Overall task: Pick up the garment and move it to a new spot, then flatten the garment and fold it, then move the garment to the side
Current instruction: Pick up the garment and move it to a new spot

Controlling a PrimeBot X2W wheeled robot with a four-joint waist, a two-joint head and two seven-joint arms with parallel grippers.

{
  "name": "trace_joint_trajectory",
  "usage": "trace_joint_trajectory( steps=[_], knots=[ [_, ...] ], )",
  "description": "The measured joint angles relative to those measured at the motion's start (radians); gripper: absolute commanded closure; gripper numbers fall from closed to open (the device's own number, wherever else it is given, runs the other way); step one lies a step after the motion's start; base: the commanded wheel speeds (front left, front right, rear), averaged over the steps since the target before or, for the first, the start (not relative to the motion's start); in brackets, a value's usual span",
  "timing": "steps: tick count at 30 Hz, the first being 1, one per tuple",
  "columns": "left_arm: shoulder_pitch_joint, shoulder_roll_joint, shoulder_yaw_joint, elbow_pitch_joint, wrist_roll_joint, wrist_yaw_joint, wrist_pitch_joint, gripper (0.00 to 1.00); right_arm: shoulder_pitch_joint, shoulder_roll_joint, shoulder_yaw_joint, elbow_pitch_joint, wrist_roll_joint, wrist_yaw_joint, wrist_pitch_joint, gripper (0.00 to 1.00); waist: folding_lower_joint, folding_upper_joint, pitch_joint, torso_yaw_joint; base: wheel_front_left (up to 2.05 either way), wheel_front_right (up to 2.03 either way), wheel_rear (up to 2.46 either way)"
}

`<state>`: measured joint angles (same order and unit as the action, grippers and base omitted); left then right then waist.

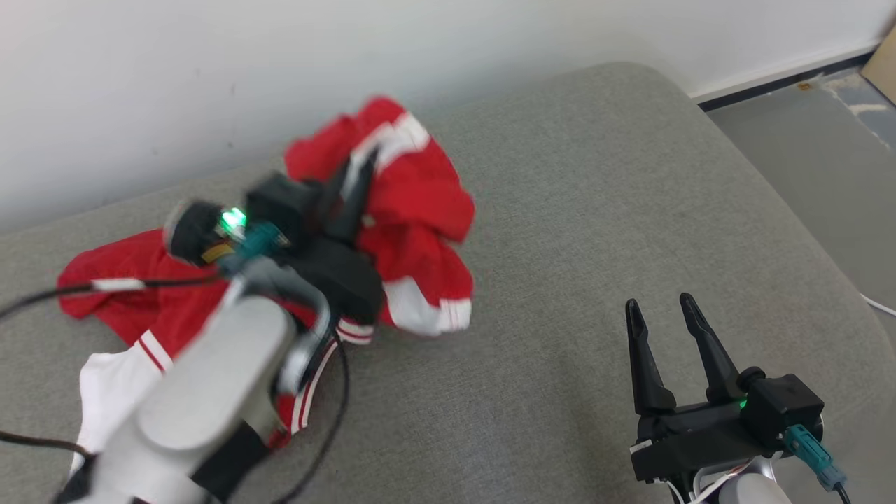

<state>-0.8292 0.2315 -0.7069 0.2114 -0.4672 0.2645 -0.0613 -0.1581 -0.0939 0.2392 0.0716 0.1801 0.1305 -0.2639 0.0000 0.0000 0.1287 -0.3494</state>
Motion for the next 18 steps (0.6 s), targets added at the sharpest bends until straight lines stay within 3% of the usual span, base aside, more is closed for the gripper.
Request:
trace_joint_trajectory(
  steps=[10,18],
  knots=[
    [-0.096,0.165,0.156,-0.168,-0.086,-0.018,0.105,1.00,0.026,-0.007,-0.004,-0.001,0.000,0.000,0.000,0.00,0.0000,0.0000,-0.015,0.062,0.00,0.00,0.00],
    [-0.088,0.312,0.248,-0.213,-0.095,0.005,0.134,1.00,0.028,-0.014,-0.002,-0.006,-0.001,0.000,0.000,0.00,0.0000,0.0000,-0.027,0.120,0.00,0.00,0.00]
  ],
)
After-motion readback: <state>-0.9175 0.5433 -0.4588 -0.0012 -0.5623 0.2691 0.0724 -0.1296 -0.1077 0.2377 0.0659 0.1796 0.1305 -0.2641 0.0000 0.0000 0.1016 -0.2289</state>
